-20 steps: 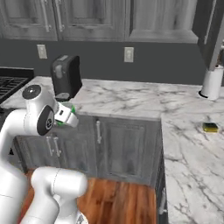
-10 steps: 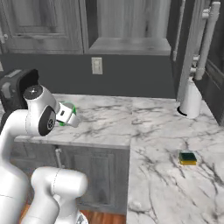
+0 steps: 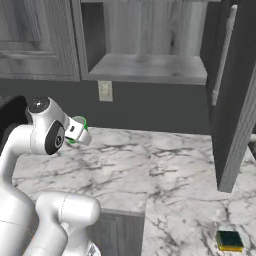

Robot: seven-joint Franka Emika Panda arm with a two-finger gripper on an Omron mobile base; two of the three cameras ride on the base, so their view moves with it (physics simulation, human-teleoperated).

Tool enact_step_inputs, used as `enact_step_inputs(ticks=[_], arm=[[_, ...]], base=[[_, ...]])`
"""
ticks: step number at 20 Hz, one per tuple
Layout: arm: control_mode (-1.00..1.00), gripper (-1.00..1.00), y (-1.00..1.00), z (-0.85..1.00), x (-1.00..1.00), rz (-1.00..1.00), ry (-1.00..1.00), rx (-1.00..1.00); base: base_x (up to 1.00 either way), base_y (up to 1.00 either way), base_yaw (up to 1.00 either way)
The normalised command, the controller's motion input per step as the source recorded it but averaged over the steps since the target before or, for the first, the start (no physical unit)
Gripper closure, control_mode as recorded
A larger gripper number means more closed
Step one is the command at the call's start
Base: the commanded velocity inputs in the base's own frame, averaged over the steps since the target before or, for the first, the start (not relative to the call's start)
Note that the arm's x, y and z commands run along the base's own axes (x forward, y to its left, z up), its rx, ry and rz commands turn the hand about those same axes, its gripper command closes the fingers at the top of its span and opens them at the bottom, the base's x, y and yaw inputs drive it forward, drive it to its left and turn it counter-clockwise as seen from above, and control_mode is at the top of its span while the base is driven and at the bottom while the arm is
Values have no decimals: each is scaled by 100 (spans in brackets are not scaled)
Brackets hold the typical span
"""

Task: Move the mug from next to the sink to the open cabinet. Then, move the bowl with the onion to the fridge to clear the area for faucet cleaning.

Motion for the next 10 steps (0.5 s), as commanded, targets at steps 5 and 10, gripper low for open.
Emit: enact_step_inputs(ticks=[5,10], arm=[[100,100,0,0,0,0,0,0],[100,100,0,0,0,0,0,0]], base=[[0,-75,-8],[0,-71,-9]])
